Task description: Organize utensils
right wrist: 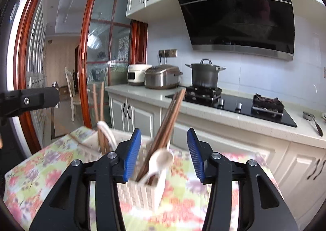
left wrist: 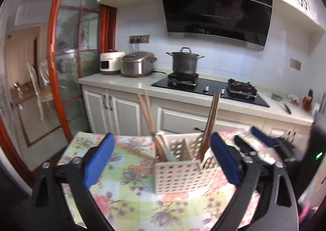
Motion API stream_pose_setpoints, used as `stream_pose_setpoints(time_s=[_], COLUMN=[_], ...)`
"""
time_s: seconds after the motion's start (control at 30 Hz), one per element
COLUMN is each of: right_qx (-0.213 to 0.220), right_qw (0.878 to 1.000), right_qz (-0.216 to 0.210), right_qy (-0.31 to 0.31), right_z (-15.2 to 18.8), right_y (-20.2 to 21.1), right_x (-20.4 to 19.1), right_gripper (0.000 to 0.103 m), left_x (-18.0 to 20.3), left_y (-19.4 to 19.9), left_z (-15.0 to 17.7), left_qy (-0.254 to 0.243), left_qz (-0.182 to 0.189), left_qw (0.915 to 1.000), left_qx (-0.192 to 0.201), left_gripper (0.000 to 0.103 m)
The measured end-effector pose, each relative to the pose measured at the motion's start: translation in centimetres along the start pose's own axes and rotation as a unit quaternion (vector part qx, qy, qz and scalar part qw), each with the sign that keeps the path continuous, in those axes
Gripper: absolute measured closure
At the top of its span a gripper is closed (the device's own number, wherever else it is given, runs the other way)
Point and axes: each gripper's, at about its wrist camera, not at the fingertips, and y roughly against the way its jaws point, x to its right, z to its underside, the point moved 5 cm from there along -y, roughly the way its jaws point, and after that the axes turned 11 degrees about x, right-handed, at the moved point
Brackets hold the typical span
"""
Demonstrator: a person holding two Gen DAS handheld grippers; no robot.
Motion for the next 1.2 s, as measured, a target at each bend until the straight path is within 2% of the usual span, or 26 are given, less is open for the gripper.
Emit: stream_pose_setpoints(time_s=[0.2, 0.37, 0.57, 0.73, 0.9, 1.2], right_qx=[-0.037, -0.049, -0.058, -0.075, -0.085, -0.073], right_qw=[0.999, 0.999, 0.997, 0.995, 0.994, 0.996], right_qz=[-0.016, -0.023, -0.026, -0.026, -0.02, -0.014], right_qy=[-0.007, -0.003, -0.037, -0.065, -0.058, -0.048], right_z=[0.0, -0.3, -0.3, 0.5, 1.2, 0.7], right_y=[4.0, 7.1, 10.2, 11.1, 11.6, 12.4], right_x=[-0.3, -1.3, -2.1, -2.0, -1.9, -2.0], right_gripper=[0.049, 0.043, 0.036, 0.033, 0.032, 0.029], left_x=[-0.4, -0.2, -0.1, 0.4, 1.0, 0.6], left_y=[3.6, 6.8, 10.3, 11.1, 10.9, 11.0], left_z=[2.3, 3.6, 4.3, 4.7, 5.7, 5.9], left_qy=[-0.001, -0.014, -0.017, -0.03, -0.028, -0.024], left_qz=[-0.006, -0.016, -0.026, -0.028, -0.02, -0.021], left_qw=[1.0, 0.9997, 0.9993, 0.9988, 0.9993, 0.9994], left_qx=[0.003, 0.009, 0.023, 0.026, 0.017, 0.016], left_gripper=[0.006, 0.005, 0.005, 0.005, 0.005, 0.005])
